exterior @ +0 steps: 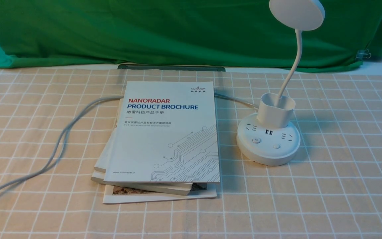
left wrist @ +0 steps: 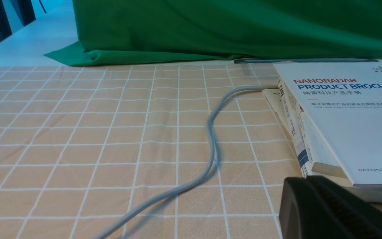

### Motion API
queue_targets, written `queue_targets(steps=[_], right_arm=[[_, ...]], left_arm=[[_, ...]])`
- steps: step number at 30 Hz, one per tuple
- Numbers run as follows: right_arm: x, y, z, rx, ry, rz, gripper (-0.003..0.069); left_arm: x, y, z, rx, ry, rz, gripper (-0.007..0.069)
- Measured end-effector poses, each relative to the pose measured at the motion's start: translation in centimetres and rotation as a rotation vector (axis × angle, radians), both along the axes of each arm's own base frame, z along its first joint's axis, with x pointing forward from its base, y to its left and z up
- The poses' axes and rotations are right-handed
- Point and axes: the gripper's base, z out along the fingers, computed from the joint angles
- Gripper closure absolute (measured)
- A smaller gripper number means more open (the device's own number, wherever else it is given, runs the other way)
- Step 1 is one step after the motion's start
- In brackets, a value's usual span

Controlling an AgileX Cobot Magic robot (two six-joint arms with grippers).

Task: Turn on the table lamp on the light coffee tablecloth with your hand.
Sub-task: 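Press the button on the base of the white desk lamp with the right gripper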

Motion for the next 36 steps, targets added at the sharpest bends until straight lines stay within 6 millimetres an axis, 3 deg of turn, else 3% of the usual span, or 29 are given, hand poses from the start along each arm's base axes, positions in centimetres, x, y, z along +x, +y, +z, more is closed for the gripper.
queue_targets(steps=[8,10,13,15,18,20,21,22,26,31,34,36], right_arm=[[0.0,-0.1,0.3,-0.257,-0.041,0.027,0.0418],[0.0,0.0,1.2,-0.422,-0.095,0.049,0.0418],[-0.6,0.2,5.1,-0.652,-0.21,0.071,0.0463],[-0.8,0.3,9.0,-0.84,-0.265,0.094,0.0564],[-0.1,0.6,13.7,-1.058,-0.247,0.157,0.0627],[1.3,0.9,16.7,-1.2,-0.189,0.234,0.0631],[1.5,1.0,16.9,-1.213,-0.181,0.243,0.0631],[2.9,1.2,18.8,-1.302,-0.125,0.321,0.0631],[7.4,2.0,21.5,-1.411,0.021,0.53,0.0631],[12.7,4.0,21.2,-1.417,0.172,0.807,0.0631],[15.9,6.1,19.6,-1.424,0.274,1.0,0.0631],[16.9,7.0,18.9,-1.424,0.306,1.062,0.0631]], left_arm=[[0.0,0.0,0.0,0.0,0.0,0.0,0.0603],[0.0,0.0,0.0,0.0,0.0,0.0,0.0603],[0.0,0.0,0.0,0.0,0.0,0.0,0.0603],[0.0,0.0,0.0,0.0,0.0,0.0,0.0603],[0.0,0.0,0.0,0.001,0.0,0.0,0.0603],[0.0,0.0,0.0,0.001,0.0,0.0,0.0603],[0.0,0.0,0.0,0.001,0.0,0.0,0.0603],[0.0,0.0,0.0,0.001,0.0,0.0,0.0603],[0.0,0.0,0.0,0.001,0.0,0.0,0.0603],[0.0,0.0,0.0,0.001,0.0,0.0,0.0603],[0.0,0.0,0.0,0.001,0.0,0.0,0.0603],[0.0,0.0,0.0,0.001,0.0,0.0,0.0603]])
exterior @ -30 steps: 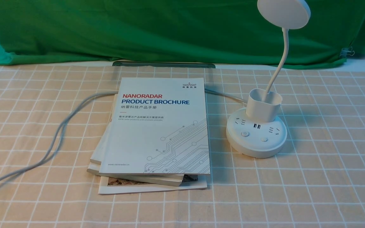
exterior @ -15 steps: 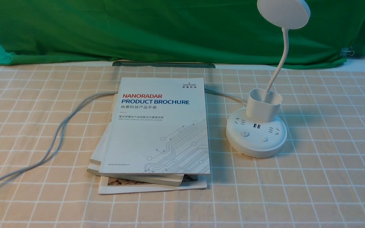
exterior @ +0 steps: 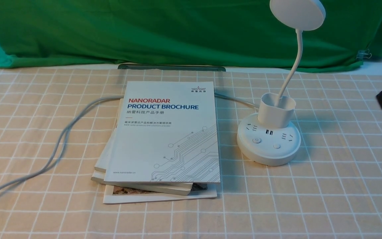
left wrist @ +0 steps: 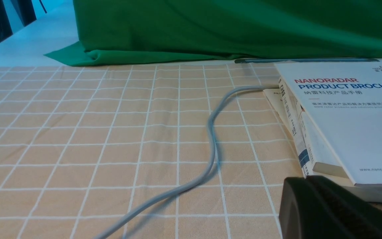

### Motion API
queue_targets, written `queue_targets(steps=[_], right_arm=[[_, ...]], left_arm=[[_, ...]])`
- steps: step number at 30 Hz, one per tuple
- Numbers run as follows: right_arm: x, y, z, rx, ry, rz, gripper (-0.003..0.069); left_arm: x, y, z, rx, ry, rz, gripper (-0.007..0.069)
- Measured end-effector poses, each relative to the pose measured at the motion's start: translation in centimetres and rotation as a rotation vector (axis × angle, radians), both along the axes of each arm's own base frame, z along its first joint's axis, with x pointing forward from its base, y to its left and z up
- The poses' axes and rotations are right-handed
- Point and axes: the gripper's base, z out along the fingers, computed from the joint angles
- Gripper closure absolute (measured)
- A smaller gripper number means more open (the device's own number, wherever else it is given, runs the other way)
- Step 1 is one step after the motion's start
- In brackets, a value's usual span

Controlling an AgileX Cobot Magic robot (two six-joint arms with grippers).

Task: Turn on the table lamp on the light coffee tablecloth with your hand.
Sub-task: 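Press the button on the base of the white desk lamp with the right gripper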

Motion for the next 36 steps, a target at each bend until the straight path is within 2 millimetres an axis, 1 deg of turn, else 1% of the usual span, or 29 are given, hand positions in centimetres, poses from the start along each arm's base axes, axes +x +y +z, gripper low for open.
queue_targets(steps=[1,3,7,8,10,13,19,21,22,23,27,36], right_arm=[[1.1,0.9,-1.0,-0.027,0.064,0.028,0.0631],[2.4,2.0,-2.4,-0.051,0.13,0.053,0.0631],[5.3,3.3,-6.0,-0.081,0.244,0.047,0.0631],[6.1,3.6,-7.2,-0.092,0.27,0.042,0.0631],[6.9,3.8,-8.3,-0.097,0.29,0.036,0.0631],[8.9,4.5,-11.2,-0.099,0.316,0.009,0.0631],[11.1,5.2,-14.8,-0.098,0.322,-0.01,0.0631],[11.7,5.3,-15.6,-0.093,0.314,-0.021,0.0631],[11.7,5.3,-15.6,-0.092,0.312,-0.022,0.0631],[12.3,5.5,-16.2,-0.083,0.291,-0.031,0.0631],[13.0,5.7,-17.2,-0.076,0.269,-0.038,0.0631],[13.8,5.9,-18.3,-0.067,0.24,-0.045,0.0631]], left_arm=[[0.0,0.0,0.0,0.0,0.0,0.0,0.0603],[0.0,0.0,0.0,0.0,0.001,0.0,0.0603],[0.0,0.0,0.0,0.0,0.001,0.0,0.0603],[0.0,0.0,0.0,0.0,0.001,0.0,0.0603],[0.0,0.0,0.0,0.0,0.001,0.0,0.0603],[0.0,0.0,0.0,0.0,0.001,0.0,0.0603],[0.0,0.0,0.0,0.0,0.001,0.0,0.0603],[0.0,0.0,0.0,0.0,0.001,0.0,0.0603],[0.0,0.0,0.0,0.0,0.001,0.0,0.0603],[0.0,0.0,0.0,0.0,0.001,0.0,0.0603],[0.0,0.0,0.0,0.001,0.001,0.0,0.0603],[0.0,0.0,0.0,0.001,0.001,0.0,0.0603]])
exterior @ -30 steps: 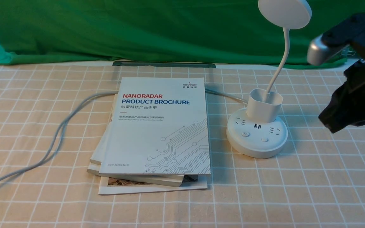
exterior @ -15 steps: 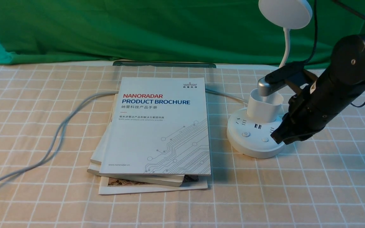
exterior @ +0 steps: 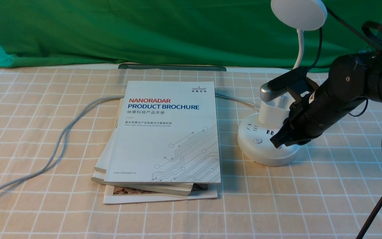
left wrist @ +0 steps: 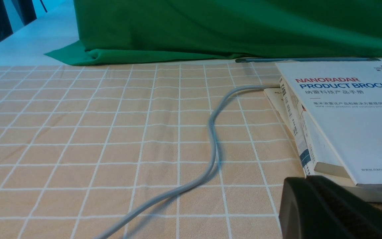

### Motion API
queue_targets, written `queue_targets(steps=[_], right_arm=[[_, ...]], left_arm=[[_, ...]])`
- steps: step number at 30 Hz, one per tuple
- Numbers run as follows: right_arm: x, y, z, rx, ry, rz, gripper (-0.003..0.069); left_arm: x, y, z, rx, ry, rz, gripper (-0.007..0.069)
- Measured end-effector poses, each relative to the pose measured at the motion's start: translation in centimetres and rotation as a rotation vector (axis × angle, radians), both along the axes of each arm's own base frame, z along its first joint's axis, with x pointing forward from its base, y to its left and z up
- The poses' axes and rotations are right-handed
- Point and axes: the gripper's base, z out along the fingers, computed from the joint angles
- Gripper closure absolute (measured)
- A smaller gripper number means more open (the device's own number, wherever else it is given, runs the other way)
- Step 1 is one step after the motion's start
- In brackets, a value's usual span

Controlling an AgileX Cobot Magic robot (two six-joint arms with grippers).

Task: Turn on the table lamp on the light coffee tablecloth with your hand.
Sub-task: 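Press the button on the base of the white desk lamp with the right gripper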

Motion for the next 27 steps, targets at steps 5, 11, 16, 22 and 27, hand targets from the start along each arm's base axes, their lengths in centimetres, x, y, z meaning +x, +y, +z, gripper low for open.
queue_targets(steps=[5,11,16,22,27], right_arm=[[0.4,0.1,-0.4,0.006,-0.017,-0.004,0.0631],[0.4,0.8,-0.6,0.026,-0.035,-0.002,0.0631],[0.4,1.2,-1.0,0.026,-0.024,0.005,0.0631],[0.4,1.2,-1.4,0.019,-0.012,0.007,0.0631],[0.4,1.2,-1.4,0.018,-0.013,0.008,0.0631]], left_arm=[[0.0,0.0,0.0,0.0,0.0,0.0,0.0603],[0.0,0.0,0.0,0.0,0.0,0.0,0.0603],[0.0,0.0,0.0,0.0,0.0,0.0,0.0603],[0.0,0.0,0.0,0.0,0.0,0.0,0.0603],[0.0,0.0,0.0,0.0,0.0,0.0,0.0603]])
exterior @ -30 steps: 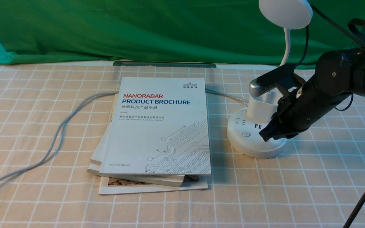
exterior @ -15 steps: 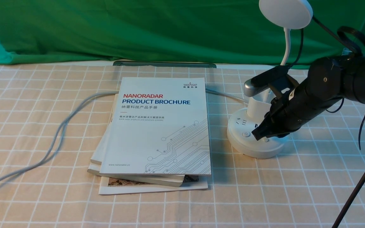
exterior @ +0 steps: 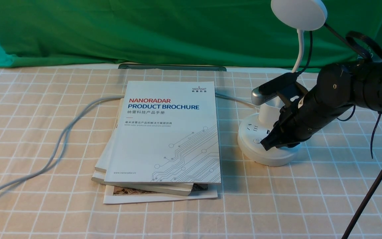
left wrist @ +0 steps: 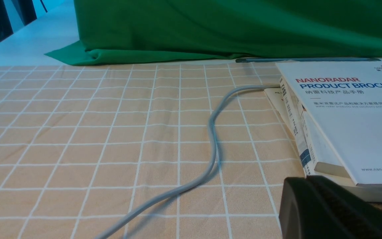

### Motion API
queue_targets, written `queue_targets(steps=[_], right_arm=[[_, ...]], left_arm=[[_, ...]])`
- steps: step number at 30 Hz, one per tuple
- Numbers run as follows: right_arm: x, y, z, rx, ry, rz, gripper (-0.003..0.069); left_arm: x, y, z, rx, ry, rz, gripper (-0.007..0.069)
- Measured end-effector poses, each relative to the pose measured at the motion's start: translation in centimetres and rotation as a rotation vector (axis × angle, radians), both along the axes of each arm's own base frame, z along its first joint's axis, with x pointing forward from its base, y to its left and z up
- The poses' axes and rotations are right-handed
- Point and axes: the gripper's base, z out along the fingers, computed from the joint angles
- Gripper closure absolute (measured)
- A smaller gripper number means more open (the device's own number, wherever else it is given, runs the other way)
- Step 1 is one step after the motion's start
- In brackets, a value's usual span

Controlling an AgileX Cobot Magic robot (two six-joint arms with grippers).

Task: Turn on the table lamp on the light coffee tablecloth with your hand.
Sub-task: 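Press the button on the base of the white desk lamp with the right gripper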

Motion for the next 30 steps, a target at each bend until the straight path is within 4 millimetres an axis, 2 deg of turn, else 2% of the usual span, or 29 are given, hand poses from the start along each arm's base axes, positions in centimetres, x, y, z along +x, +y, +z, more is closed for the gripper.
queue_targets(steps=[19,24,27,28,29,30], right_arm=[[0.2,0.5,-0.9,-0.037,0.041,0.032,0.0629],[-0.1,0.5,0.1,-0.025,0.004,0.028,0.0629],[-0.7,0.2,2.2,0.003,-0.036,0.003,0.0629],[-0.8,-0.1,3.4,0.017,-0.07,-0.005,0.0629],[-0.8,-0.1,3.4,0.017,-0.07,-0.005,0.0629],[-1.0,-0.4,4.7,0.031,-0.106,-0.014,0.0629]], left_arm=[[0.0,0.0,0.0,0.0,0.0,0.0,0.0603],[0.0,0.0,0.0,0.0,0.0,0.0,0.0603],[0.0,0.0,0.0,0.0,0.0,0.0,0.0603],[0.0,0.0,0.0,0.0,0.0,0.0,0.0603],[0.0,0.0,0.0,0.0,0.0,0.0,0.0603],[0.0,0.0,0.0,0.0,0.0,0.0,0.0603]])
